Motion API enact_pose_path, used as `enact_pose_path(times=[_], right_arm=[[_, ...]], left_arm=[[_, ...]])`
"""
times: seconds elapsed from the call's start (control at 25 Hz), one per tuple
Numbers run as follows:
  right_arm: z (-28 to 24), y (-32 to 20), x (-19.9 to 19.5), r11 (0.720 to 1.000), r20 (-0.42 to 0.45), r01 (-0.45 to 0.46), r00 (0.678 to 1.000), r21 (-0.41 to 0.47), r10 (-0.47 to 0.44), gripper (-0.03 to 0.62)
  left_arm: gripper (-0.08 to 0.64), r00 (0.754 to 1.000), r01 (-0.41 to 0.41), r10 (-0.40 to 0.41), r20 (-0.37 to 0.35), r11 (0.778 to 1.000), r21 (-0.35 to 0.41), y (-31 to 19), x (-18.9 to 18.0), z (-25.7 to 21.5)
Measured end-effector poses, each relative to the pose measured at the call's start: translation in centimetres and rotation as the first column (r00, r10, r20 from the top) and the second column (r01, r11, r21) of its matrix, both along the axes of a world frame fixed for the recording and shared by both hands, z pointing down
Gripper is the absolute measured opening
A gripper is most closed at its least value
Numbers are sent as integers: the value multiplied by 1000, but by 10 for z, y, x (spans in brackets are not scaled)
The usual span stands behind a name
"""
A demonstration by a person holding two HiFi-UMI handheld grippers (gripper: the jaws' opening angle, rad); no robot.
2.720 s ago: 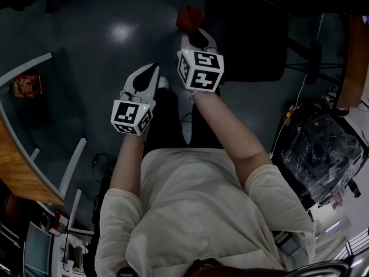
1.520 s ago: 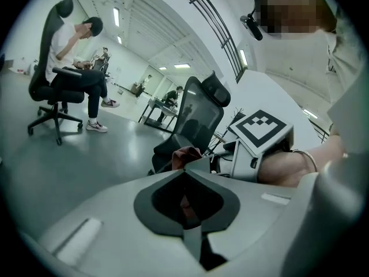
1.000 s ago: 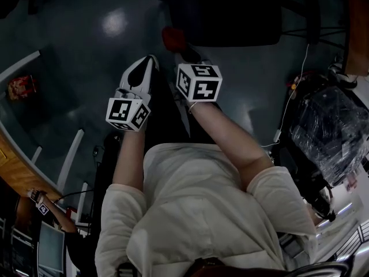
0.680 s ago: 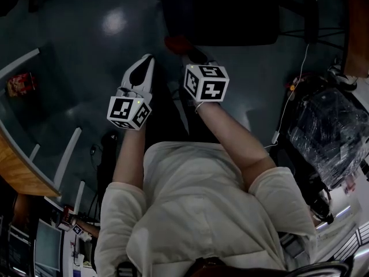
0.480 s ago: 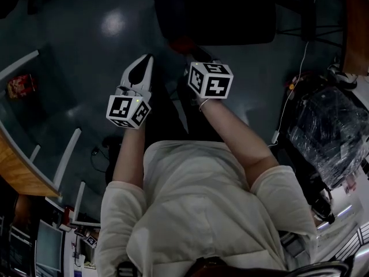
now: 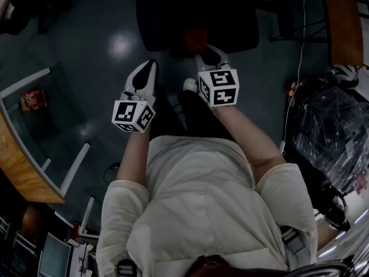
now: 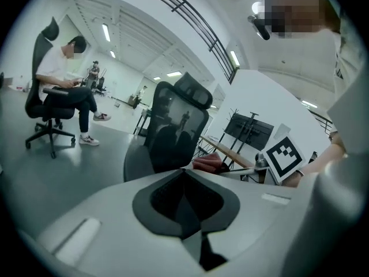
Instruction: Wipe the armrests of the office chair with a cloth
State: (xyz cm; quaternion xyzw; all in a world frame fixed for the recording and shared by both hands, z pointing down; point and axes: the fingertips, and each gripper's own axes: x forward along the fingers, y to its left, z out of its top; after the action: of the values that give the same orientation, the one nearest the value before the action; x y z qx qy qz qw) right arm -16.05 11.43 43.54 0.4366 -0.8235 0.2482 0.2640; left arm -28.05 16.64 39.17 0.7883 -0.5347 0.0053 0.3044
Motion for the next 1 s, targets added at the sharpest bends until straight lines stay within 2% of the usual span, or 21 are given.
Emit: enact_pose_path(times=[0.12, 0.24, 0.4, 0.56, 0.72, 0.84, 0.92, 1.0], right_arm=[[-48, -18, 37, 978, -67, 16, 998, 206, -2, 44], [-74, -21, 81, 956, -94, -9, 995, 294, 38, 44], [-87, -14, 148, 949, -62, -139, 985, 282, 163, 44], [-98, -20, 217, 922, -100, -231, 957, 312, 273, 44], [-100, -33, 273, 898, -109, -318, 925, 305, 364, 44], [-92, -45, 308, 892, -109, -358, 911, 277, 399, 44], [-86, -57, 328, 899, -131, -347, 911, 268, 390, 44], [-81, -74, 344, 908, -153, -325, 916, 263, 372, 44]], left_arm=[[18, 999, -43, 43, 9, 997, 59, -15, 34, -28], [18, 996, -86, 84, 27, 989, 117, -30, 69, -51], [17, 987, -160, 159, 18, 978, 131, -49, 111, -62], [17, 951, -309, 307, 40, 938, 154, -72, 167, -71], [17, 917, -397, 397, 32, 907, 142, -94, 216, -66], [17, 896, -442, 442, 31, 888, 127, -106, 254, -58], [18, 882, -470, 469, 37, 875, 118, -114, 279, -53], [17, 882, -471, 471, 28, 876, 105, -130, 299, -47]])
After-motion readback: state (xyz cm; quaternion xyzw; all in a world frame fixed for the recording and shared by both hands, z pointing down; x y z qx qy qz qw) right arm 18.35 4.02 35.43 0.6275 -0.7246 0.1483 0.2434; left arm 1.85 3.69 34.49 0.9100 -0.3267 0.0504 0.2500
